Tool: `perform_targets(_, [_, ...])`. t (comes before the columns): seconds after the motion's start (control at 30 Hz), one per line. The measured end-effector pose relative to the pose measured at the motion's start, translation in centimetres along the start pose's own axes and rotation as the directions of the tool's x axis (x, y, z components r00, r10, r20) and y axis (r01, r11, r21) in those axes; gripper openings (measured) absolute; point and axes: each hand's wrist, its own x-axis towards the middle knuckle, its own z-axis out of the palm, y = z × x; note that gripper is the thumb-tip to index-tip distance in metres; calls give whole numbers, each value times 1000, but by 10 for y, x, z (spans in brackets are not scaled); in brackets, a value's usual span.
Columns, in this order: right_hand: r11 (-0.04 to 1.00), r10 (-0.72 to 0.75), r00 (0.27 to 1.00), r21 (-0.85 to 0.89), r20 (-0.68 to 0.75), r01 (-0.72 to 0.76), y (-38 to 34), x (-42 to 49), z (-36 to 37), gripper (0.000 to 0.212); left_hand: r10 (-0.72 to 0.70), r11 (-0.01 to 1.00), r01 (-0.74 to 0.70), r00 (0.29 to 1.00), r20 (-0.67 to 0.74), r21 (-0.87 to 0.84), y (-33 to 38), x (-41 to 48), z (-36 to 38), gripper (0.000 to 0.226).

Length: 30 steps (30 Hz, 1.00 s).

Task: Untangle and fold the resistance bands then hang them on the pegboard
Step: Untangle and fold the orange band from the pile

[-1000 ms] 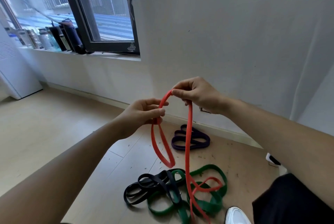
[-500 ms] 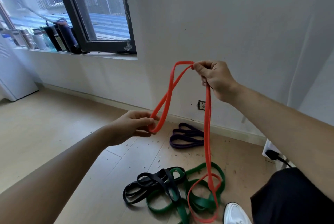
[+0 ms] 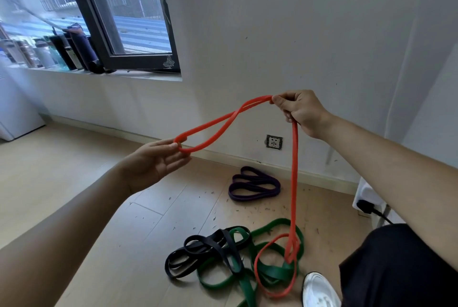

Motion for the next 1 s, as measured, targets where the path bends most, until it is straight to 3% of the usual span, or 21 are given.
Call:
perform_targets(0.17, [999, 9, 997, -39, 73, -6, 7, -2, -1, 27, 14, 1000, -15, 972, -236, -5, -1, 9, 2, 30])
perform_targets(0.23, [999, 14, 995, -51, 102, -9, 8, -3, 1, 28, 44, 989, 7, 940, -338, 147, -3, 12, 1, 28])
perform_targets(0.3, [997, 19, 992, -71, 128, -10, 9, -3, 1, 27, 126, 912, 53, 907, -401, 406, -4, 12, -1, 25])
perform_targets(0.4, [995, 29, 986, -101, 166, -13, 9, -4, 2, 25, 130, 818, 109, 921, -367, 565, -1, 7, -3, 25])
perform_targets(0.57, [994, 28, 982, -105, 185, -8, 5, -6, 0, 26, -109, 897, 193, 969, -224, 397, 1, -1, -11, 29])
perform_targets(0.73, [994, 10, 983, -106, 181, 10, -1, -8, 1, 24, -144, 955, 170, 982, -120, 241, 5, -3, -19, 42])
perform_targets(0.8, [995, -1, 982, -94, 190, 19, -6, -9, 3, 25, -148, 951, 175, 982, -121, 253, 3, -2, -20, 38])
perform_targets(1.0, [991, -36, 962, -115, 272, 69, -26, -17, 20, 20, -99, 825, 236, 955, -279, 514, -10, -1, -17, 42])
